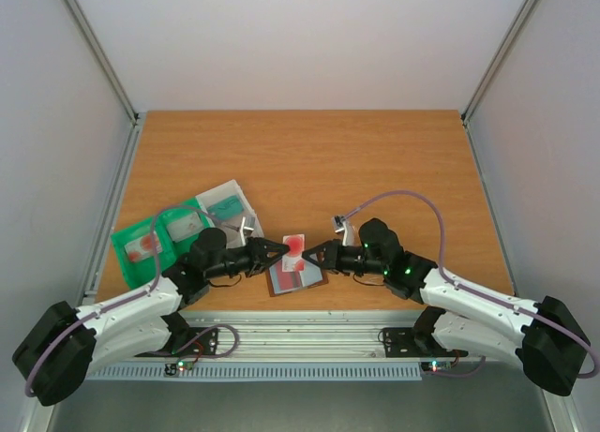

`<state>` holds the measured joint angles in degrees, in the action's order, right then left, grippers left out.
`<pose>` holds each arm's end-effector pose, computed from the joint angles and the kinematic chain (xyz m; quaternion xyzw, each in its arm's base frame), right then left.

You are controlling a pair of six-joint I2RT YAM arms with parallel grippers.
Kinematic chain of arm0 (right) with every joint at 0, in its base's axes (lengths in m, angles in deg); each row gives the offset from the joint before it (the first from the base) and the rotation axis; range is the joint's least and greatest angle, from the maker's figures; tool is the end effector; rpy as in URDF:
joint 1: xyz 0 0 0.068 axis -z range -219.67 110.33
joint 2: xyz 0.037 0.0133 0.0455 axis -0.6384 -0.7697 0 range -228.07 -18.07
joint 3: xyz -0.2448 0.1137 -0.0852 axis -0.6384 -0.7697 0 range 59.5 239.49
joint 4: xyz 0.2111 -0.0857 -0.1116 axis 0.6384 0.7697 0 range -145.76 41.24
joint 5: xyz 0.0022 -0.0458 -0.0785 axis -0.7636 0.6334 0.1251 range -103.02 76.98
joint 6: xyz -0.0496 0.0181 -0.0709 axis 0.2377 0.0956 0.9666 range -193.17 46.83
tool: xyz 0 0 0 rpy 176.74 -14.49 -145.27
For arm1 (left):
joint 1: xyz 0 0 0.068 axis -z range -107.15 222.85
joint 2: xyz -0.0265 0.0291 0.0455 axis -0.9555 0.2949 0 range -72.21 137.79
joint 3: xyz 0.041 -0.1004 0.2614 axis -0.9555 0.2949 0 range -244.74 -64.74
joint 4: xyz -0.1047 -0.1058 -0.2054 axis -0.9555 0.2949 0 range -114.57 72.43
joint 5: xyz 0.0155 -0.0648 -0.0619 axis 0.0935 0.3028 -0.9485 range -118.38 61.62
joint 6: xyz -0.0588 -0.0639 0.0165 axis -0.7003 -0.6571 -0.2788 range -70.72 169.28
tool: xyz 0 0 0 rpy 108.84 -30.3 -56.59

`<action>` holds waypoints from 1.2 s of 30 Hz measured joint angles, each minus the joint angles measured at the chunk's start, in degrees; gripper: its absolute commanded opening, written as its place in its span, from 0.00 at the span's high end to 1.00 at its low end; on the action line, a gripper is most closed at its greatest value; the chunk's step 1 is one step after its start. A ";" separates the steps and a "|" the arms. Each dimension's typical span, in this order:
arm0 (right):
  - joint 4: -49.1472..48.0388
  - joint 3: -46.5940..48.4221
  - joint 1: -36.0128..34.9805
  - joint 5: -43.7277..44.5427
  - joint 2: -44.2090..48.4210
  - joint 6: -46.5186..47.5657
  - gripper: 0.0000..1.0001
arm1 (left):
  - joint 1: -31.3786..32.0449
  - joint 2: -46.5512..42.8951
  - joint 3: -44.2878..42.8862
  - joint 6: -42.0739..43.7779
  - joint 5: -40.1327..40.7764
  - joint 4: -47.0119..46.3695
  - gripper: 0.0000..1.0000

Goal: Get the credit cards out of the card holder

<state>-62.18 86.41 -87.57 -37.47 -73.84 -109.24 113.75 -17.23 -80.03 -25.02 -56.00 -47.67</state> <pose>0.1343 0.1972 0.2233 -0.2008 0.7959 0.4943 0.2862 0.1429 -0.1719 0.1924 -0.0871 0.7867 -0.5926 0.1494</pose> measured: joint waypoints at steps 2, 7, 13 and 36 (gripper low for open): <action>-1.29 -0.83 0.02 -0.68 -0.20 -0.39 0.99 | 0.00 -0.09 0.33 -0.57 -0.07 -1.20 0.99; -2.21 -2.47 0.22 -1.86 -1.29 -0.90 0.89 | -0.02 -1.66 0.83 -1.05 -0.04 -2.78 0.99; -1.07 -2.73 0.22 -3.26 0.13 3.28 0.73 | 0.00 -2.89 0.46 0.68 -1.38 -1.27 1.00; 41.35 20.26 0.22 -7.48 4.26 35.89 0.50 | 0.00 -3.61 -7.58 20.35 -20.61 21.77 1.00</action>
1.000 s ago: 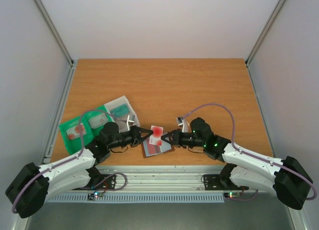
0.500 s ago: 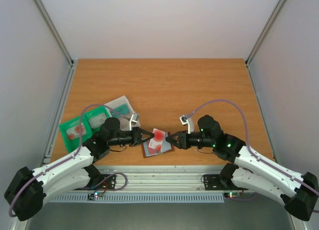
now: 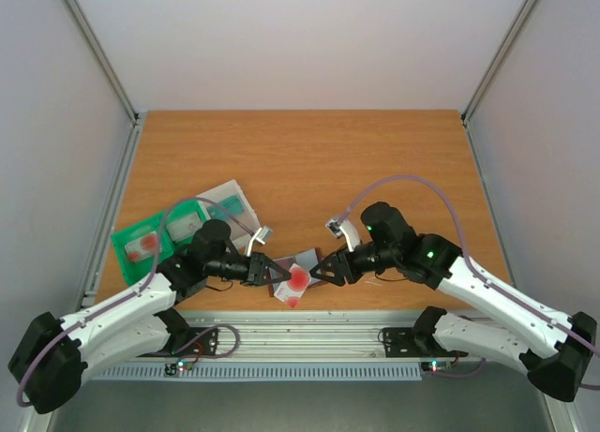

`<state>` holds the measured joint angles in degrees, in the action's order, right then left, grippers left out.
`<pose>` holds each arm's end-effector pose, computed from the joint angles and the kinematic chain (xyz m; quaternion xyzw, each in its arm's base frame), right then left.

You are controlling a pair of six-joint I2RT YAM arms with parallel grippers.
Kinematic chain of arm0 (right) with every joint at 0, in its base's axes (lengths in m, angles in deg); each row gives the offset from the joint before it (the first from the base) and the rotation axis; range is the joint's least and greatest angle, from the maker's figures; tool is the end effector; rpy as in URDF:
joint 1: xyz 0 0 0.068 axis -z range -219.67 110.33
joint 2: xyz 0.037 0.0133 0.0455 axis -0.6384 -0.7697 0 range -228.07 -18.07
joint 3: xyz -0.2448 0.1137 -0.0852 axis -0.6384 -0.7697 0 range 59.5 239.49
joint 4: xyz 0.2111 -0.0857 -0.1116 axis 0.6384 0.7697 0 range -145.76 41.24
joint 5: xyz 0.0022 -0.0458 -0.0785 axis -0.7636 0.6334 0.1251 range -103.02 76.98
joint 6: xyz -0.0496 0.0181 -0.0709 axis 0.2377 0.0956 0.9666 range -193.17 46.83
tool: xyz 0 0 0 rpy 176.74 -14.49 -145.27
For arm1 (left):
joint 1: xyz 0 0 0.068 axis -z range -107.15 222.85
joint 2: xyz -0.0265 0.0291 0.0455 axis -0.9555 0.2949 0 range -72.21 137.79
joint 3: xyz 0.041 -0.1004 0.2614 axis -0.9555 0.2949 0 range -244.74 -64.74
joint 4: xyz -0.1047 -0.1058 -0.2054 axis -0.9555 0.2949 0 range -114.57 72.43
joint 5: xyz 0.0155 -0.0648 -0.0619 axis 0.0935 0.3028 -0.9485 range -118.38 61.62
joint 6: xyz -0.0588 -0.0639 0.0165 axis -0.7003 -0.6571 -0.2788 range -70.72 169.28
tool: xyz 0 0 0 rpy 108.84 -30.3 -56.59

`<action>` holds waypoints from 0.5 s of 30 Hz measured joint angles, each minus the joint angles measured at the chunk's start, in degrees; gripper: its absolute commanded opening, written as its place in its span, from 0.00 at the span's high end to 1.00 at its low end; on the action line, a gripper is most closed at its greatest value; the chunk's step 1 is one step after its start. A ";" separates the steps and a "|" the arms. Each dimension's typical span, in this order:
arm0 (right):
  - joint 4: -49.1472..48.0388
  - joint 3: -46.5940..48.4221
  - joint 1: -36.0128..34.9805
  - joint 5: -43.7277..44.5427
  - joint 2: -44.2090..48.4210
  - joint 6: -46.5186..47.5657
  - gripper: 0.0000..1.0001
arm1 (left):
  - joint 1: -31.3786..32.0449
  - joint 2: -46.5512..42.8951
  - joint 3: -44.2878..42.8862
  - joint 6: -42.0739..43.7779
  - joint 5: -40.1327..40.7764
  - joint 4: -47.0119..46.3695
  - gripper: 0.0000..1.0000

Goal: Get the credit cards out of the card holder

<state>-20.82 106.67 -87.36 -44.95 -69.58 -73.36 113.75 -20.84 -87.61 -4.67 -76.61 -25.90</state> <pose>0.1029 0.1749 0.2813 -0.4577 0.7478 0.3943 0.2755 0.1111 -0.1737 0.2101 0.1230 0.7981 -0.5862 0.0651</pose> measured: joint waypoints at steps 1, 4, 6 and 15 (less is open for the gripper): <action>0.44 0.26 0.00 -0.85 -0.96 0.59 0.49 | 0.00 0.11 0.02 -0.13 -0.79 -0.42 1.00; 0.87 0.48 0.00 -2.34 -3.93 2.05 0.46 | 0.00 0.50 0.02 -0.90 -2.80 -1.84 1.00; 0.98 0.50 0.00 -2.91 -5.57 2.58 0.46 | 0.00 0.68 0.02 -0.92 -3.72 -2.10 1.00; -0.57 0.59 0.00 -7.63 -12.39 4.31 0.52 | 0.00 2.56 0.09 -0.92 -5.60 -3.28 1.00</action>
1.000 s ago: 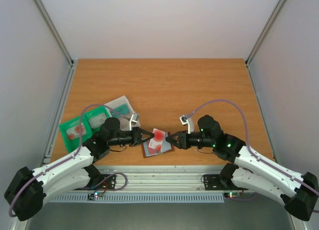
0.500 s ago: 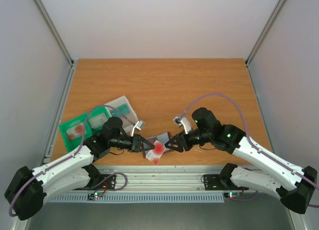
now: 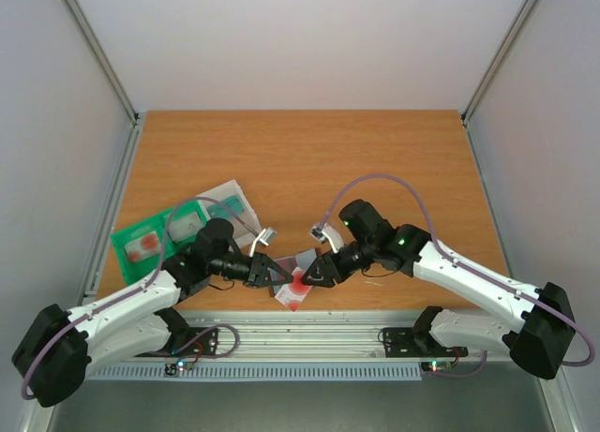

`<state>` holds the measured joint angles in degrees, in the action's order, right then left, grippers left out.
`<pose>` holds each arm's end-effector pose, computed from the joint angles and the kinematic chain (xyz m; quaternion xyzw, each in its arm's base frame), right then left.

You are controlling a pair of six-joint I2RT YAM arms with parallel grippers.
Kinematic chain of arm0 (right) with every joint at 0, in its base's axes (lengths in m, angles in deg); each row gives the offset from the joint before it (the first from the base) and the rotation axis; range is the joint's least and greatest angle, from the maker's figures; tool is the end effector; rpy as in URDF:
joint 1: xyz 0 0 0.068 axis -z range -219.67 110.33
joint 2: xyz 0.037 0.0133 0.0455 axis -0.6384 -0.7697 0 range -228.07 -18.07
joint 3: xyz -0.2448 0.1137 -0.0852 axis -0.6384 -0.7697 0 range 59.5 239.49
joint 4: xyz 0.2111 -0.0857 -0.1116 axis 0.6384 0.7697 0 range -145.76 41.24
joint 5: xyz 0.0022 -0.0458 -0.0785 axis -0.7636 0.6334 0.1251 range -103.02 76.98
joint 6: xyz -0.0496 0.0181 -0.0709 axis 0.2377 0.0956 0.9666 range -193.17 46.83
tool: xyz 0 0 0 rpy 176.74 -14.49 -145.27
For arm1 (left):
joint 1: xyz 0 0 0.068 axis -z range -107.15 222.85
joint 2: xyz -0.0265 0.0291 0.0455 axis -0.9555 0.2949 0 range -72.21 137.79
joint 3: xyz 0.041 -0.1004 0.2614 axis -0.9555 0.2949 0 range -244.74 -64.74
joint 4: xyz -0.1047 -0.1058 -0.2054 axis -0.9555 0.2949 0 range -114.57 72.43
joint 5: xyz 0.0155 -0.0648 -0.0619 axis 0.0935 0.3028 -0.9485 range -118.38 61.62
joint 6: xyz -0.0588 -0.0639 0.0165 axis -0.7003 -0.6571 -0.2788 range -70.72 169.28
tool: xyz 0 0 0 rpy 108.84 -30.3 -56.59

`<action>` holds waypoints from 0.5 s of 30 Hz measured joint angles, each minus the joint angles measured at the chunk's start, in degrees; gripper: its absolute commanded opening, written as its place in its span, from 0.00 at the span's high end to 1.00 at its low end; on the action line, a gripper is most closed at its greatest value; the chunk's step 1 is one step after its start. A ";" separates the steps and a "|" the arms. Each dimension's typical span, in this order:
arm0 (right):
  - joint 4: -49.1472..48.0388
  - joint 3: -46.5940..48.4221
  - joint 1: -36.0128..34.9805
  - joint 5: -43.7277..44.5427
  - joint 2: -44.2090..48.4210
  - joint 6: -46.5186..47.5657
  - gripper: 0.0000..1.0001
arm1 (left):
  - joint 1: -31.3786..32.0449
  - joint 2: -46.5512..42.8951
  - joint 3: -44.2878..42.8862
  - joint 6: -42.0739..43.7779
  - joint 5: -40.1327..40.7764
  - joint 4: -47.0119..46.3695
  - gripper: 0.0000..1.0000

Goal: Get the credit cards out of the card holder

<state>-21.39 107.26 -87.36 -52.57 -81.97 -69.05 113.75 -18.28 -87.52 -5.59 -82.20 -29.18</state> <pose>0.1170 0.2030 0.2481 -0.4897 0.7468 0.4137 0.1771 0.1094 -0.1786 0.2106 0.1440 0.7818 -0.6060 0.0289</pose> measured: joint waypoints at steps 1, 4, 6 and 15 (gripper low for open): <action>-0.15 0.00 0.00 -0.22 -0.11 0.11 0.53 | 0.00 0.46 0.09 -0.17 -0.07 -0.63 1.00; -0.48 0.00 0.00 -1.07 -0.31 0.85 0.58 | 0.00 0.92 0.37 -0.63 -0.61 -2.21 1.00; -0.52 0.00 0.00 -1.25 -0.48 1.18 0.59 | 0.00 0.92 0.42 -0.83 -1.05 -2.97 1.00; -2.03 -0.83 0.00 -2.25 -1.18 0.87 0.70 | 0.00 0.92 2.14 -1.57 -2.38 -5.81 1.00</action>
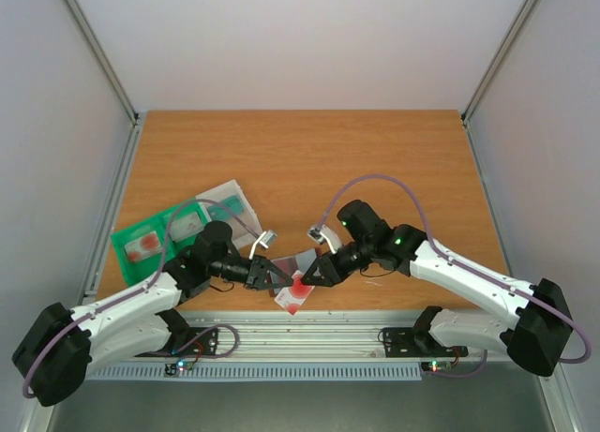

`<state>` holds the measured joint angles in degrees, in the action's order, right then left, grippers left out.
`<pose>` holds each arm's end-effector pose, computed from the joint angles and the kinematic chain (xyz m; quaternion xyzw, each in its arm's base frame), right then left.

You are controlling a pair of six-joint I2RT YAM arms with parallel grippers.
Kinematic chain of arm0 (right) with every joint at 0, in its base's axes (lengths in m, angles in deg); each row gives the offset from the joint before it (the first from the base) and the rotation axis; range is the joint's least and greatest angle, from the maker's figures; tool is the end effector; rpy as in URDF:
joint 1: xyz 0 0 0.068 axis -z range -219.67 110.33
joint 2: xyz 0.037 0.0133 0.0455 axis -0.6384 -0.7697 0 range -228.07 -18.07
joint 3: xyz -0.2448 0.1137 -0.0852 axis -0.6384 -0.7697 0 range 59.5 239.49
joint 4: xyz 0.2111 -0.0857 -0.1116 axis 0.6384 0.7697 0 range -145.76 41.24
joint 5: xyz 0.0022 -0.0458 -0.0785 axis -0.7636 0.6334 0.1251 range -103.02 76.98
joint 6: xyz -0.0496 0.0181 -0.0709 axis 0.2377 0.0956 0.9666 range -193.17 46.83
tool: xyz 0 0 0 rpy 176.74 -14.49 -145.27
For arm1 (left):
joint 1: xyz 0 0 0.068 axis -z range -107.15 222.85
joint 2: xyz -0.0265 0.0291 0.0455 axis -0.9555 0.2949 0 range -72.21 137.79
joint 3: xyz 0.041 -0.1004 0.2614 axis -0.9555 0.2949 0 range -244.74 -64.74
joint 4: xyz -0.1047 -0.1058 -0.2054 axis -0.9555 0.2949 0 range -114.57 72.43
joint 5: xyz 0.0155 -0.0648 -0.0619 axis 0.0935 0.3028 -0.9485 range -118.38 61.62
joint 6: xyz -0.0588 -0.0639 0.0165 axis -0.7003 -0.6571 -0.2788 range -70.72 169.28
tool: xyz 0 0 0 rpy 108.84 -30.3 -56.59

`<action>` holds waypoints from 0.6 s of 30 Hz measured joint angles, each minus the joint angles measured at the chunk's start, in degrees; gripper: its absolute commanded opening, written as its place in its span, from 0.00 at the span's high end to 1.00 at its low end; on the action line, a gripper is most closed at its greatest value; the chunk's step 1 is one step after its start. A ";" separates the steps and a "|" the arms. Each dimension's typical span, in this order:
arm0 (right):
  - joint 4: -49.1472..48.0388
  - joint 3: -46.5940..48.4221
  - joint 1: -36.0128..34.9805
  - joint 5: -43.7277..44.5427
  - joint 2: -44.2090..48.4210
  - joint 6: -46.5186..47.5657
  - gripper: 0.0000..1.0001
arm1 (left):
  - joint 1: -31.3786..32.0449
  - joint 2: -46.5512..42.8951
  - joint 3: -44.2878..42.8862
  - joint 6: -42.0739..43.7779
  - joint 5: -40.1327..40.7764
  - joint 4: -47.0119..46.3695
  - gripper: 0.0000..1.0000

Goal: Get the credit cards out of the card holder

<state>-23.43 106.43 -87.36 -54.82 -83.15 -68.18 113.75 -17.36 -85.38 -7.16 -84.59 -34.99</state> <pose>0.1176 0.2071 0.2435 -0.4981 0.7344 0.4277 0.1720 0.1078 -0.1797 0.2071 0.1550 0.7669 -0.6223 0.0218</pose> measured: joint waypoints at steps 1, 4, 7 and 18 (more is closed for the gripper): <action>-0.07 -0.09 0.00 -0.07 -0.17 -0.02 0.70 | 0.00 0.00 0.24 -0.11 -0.20 -0.28 1.00; -0.17 -0.11 0.00 -0.22 -1.38 -0.28 0.68 | 0.00 -0.09 0.76 -0.55 -0.46 -1.07 1.00; -0.37 -0.11 0.00 -0.33 -2.16 -0.63 0.69 | 0.00 -0.22 1.03 -0.76 -0.48 -1.22 0.99; -2.01 -0.13 0.00 -1.92 -1.95 -2.12 0.88 | 0.00 -2.89 1.05 -0.04 -0.42 -1.18 1.00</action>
<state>-25.44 106.30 -87.36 -56.75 -85.10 -70.30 113.75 -20.25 -84.33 -7.21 -85.00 -36.17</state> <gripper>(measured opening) 0.235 0.007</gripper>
